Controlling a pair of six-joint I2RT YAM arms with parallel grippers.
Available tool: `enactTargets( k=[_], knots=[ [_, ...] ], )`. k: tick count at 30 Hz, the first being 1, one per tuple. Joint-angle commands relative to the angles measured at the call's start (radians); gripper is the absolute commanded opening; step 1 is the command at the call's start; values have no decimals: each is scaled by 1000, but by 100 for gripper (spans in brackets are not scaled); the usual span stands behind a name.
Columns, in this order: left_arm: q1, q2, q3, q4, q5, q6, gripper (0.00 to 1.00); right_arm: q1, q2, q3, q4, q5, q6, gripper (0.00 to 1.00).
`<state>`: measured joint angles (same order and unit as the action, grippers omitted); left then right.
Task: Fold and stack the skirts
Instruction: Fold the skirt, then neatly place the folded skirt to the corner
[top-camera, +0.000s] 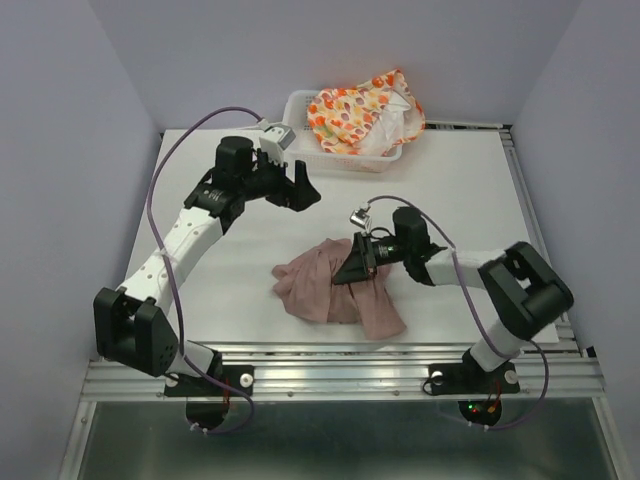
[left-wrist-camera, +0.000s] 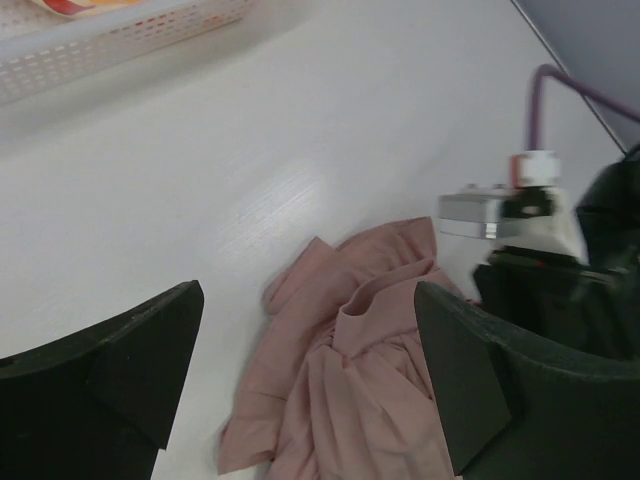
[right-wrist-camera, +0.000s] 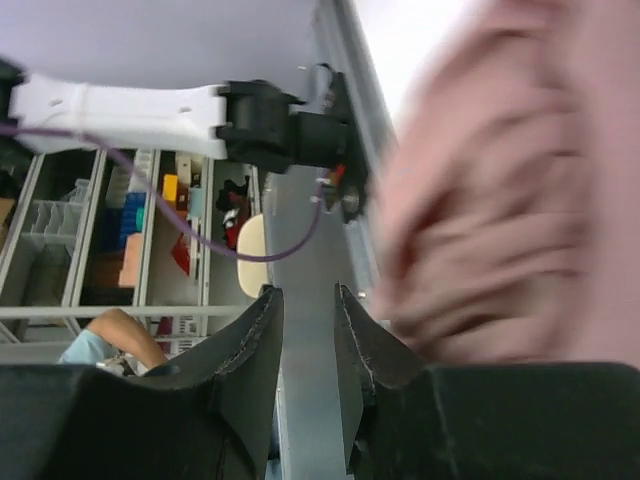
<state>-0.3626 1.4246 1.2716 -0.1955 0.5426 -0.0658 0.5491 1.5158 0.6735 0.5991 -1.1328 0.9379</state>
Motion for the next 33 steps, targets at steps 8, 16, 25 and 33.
enactTargets(
  k=[8,16,25,33],
  knots=[
    [36,-174,-227,184,-93,-192,98,-32,503,52,208,108,99,34],
    [37,-257,-331,170,-182,-238,98,-52,615,242,82,146,32,36],
    [-30,-348,-336,97,-401,-167,99,-52,396,386,38,119,-25,56],
    [-234,-293,-342,91,-533,-163,99,-220,254,523,-42,103,10,79]
  ],
)
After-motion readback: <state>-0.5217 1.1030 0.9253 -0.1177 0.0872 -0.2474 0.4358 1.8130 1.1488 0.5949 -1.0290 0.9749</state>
